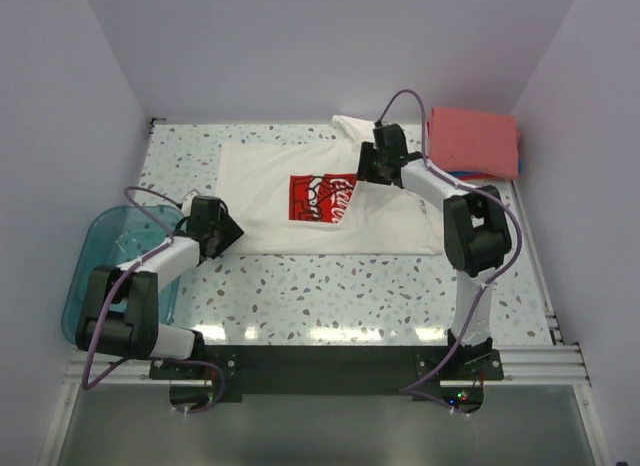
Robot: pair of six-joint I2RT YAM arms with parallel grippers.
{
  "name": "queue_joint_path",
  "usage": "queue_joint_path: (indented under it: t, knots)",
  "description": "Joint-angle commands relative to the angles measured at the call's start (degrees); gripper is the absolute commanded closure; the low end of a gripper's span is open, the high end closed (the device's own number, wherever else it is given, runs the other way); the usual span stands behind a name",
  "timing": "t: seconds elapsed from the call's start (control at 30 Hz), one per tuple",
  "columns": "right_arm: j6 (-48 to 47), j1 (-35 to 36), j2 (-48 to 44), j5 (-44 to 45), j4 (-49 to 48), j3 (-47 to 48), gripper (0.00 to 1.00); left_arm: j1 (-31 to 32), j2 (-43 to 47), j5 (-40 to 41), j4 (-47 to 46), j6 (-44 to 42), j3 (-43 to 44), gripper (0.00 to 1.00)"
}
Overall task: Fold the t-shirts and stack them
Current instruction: Fold the tshirt
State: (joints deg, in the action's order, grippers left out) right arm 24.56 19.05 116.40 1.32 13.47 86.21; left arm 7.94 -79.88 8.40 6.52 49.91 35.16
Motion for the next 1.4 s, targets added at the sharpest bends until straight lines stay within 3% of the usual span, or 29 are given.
queue_joint_path:
  t: [0.0,0.27,0.53,0.63,0.67,0.8,1.37]
  knots:
    - [-1.01,3.19,2.07,5.96,3.21,6.15,0.49,0.32,1.48,1.62,-1.16,-0.52,2.02,0.37]
    - [-0.21,6.35,7.95,16.34,7.17,11.86,0.53,0.32,1.30,1.62,-0.90,-1.04,2.11,0.37]
    - [-0.12,7.49,9.72,21.88,8.14,13.19,0.67,0.32,0.86,1.44,-1.34,-1.13,2.20,0.37]
    - [-0.12,7.67,10.16,22.32,8.50,14.07,0.75,0.32,0.69,1.35,-1.34,-1.22,2.37,0.37]
    - [-0.21,7.76,10.25,22.41,8.50,13.98,0.84,0.32,0.77,1.35,-1.34,-1.22,2.29,0.37]
    - [-0.38,8.02,10.25,22.23,7.62,13.98,0.99,0.32,0.69,1.35,-1.34,-1.13,2.28,0.38]
    - [-4.52,11.27,7.53,21.09,0.41,9.23,1.00,0.32,1.13,1.44,-1.51,-1.22,1.67,0.38]
